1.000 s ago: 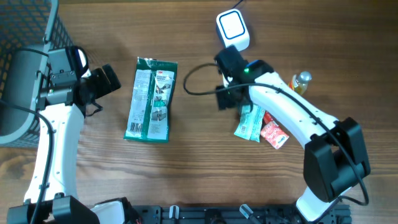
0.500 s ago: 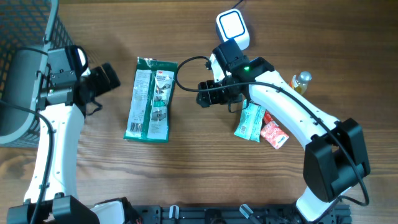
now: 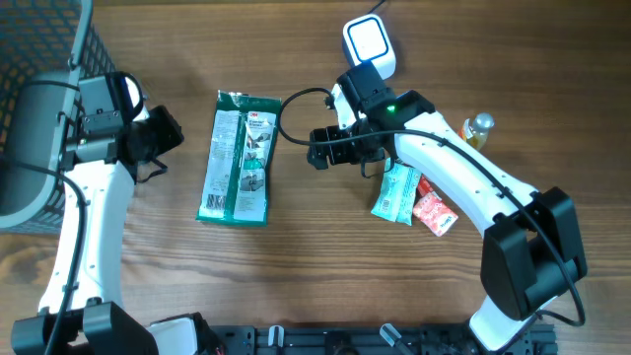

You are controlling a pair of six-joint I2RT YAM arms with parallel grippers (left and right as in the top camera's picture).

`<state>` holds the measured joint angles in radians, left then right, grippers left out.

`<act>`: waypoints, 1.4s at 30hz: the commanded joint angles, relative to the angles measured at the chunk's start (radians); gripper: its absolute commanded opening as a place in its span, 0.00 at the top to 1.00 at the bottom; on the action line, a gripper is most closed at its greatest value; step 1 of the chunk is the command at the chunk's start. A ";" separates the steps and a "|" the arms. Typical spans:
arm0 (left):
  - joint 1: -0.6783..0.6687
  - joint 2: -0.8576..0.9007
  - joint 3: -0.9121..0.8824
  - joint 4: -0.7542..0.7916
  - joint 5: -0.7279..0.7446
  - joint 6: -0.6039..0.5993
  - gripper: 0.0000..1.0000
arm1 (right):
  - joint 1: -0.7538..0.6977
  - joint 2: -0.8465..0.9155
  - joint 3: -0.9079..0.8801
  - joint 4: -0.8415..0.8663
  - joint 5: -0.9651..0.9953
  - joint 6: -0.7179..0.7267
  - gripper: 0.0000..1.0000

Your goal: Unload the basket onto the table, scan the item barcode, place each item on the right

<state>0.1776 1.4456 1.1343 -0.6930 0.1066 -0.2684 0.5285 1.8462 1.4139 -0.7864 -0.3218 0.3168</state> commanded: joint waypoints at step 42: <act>-0.115 0.172 -0.003 0.057 -0.060 -0.031 0.96 | 0.002 0.007 0.014 0.005 -0.017 0.005 0.07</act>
<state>0.0654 1.6066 1.1343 -0.6357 0.0689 -0.2947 0.5285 1.8462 1.4139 -0.7845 -0.3218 0.3168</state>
